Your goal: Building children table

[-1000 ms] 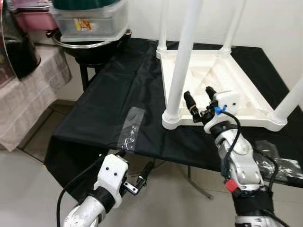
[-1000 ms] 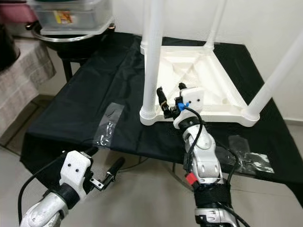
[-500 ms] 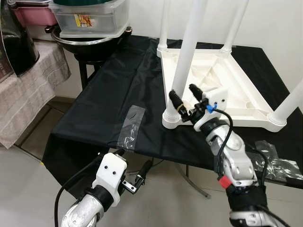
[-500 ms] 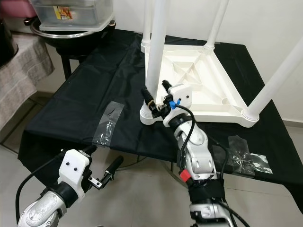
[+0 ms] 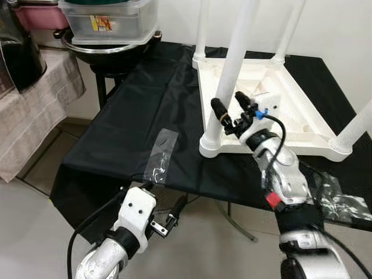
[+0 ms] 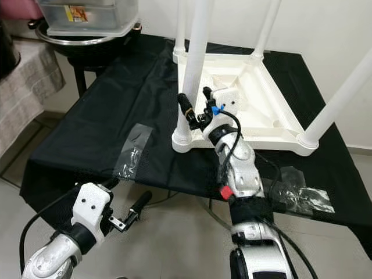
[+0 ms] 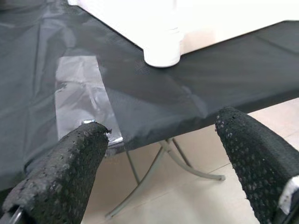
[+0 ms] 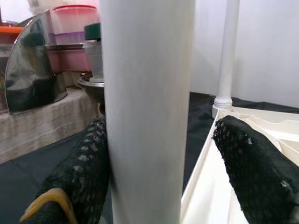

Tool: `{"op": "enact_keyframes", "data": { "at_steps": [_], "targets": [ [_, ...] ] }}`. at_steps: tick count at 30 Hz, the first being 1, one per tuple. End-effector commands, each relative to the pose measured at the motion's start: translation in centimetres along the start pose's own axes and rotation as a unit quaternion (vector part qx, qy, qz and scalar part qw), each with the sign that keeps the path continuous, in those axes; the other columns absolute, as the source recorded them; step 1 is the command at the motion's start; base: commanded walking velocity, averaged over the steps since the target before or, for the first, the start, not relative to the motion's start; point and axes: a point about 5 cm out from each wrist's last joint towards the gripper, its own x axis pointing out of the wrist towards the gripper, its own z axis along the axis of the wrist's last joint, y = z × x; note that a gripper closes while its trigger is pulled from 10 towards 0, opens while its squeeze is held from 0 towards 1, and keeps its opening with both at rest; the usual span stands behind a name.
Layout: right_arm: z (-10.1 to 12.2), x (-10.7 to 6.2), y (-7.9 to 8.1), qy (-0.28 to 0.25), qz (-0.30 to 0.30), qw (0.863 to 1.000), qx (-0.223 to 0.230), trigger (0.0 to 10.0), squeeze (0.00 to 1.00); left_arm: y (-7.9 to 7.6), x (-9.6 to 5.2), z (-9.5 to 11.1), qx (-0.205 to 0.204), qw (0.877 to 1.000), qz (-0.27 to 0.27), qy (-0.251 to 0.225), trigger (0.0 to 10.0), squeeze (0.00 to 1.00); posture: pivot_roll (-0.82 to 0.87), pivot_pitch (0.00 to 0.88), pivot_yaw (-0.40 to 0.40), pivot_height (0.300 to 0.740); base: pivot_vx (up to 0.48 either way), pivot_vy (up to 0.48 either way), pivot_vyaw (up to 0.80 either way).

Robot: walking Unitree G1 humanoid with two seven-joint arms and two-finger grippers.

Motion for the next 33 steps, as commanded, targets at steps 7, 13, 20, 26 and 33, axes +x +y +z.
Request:
{"op": "enact_keyframes", "data": {
  "at_steps": [7,13,20,26,33],
  "targets": [
    [-0.5,0.5,-1.9,0.016,0.014,0.999,0.044,10.0,0.00,-0.2,0.0,-0.3,0.004,1.000,0.000,0.004,10.0,0.00,0.09,0.139,-0.072,0.740,0.000,0.000,0.00],
    [0.2,1.2,-2.1,0.026,0.095,0.992,0.075,10.0,0.00,-0.2,0.0,-0.3,0.005,1.000,0.000,0.003,10.0,0.00,0.09,0.137,-0.071,0.740,0.000,0.000,0.00],
    [0.6,1.2,-2.0,0.068,0.235,0.962,0.122,10.0,0.00,-0.1,0.0,-0.4,0.006,1.000,0.002,0.005,10.0,0.00,0.10,0.138,-0.068,0.740,0.000,0.000,0.00],
    [0.5,1.3,-1.7,0.091,0.279,0.949,0.112,0.0,0.00,-0.1,0.1,-0.3,0.007,1.000,0.001,0.005,10.0,0.00,0.10,0.138,-0.068,0.740,0.000,0.000,0.00],
    [0.6,1.9,-2.0,0.102,0.261,0.957,0.080,0.0,0.00,-0.2,0.1,-0.3,0.008,1.000,0.001,0.005,10.0,0.00,0.11,0.122,-0.072,0.740,0.000,0.000,0.00]
  ]
}}
